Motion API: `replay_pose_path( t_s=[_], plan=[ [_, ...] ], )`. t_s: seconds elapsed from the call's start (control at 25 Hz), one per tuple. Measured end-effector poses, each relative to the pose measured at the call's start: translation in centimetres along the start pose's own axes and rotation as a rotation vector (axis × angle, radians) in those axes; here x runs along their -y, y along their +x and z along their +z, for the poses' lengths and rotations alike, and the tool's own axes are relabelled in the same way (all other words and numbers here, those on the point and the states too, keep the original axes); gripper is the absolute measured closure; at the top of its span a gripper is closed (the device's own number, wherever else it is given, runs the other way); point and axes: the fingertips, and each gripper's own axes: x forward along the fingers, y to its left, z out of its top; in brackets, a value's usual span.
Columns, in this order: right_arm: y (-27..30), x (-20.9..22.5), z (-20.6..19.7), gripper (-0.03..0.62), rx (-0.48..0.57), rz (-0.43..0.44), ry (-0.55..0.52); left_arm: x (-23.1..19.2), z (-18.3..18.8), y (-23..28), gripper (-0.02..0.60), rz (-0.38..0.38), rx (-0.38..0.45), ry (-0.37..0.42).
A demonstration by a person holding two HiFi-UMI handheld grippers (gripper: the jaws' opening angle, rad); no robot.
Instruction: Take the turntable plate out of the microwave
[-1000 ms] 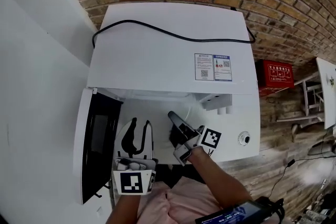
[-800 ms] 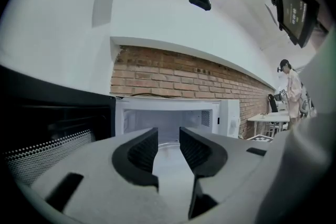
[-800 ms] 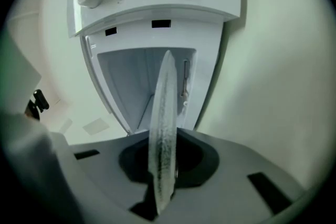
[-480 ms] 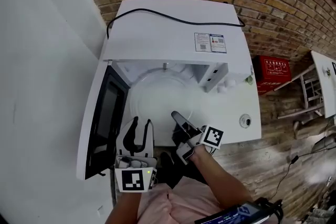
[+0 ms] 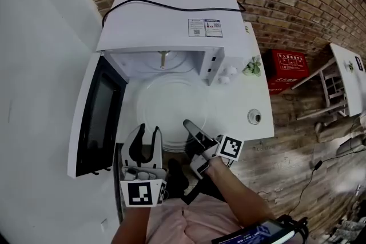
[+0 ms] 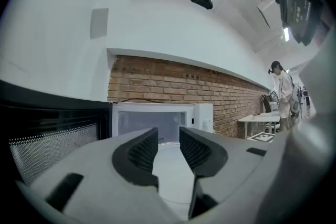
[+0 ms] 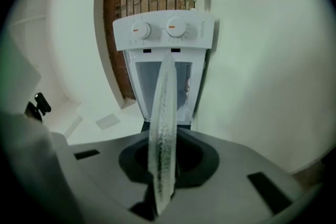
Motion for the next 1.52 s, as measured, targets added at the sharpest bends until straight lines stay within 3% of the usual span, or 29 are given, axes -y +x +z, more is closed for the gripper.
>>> replay_pose_path(
  t_s=[0.36,0.84,1.52],
  plan=[
    [-9.2,1.4,3.4,0.564,-0.027,-0.044,-0.043,7.8,0.2,0.1,0.446,0.016,0.001,-0.004],
    [-18.8,2.8,9.7,0.563,0.070,-0.071,-0.042,16.9,-0.2,1.6,0.446,-0.051,-0.002,0.001],
    [-21.1,6.8,17.2,0.563,0.165,-0.118,0.002,18.6,-1.2,4.7,0.446,-0.046,-0.029,0.020]
  ],
)
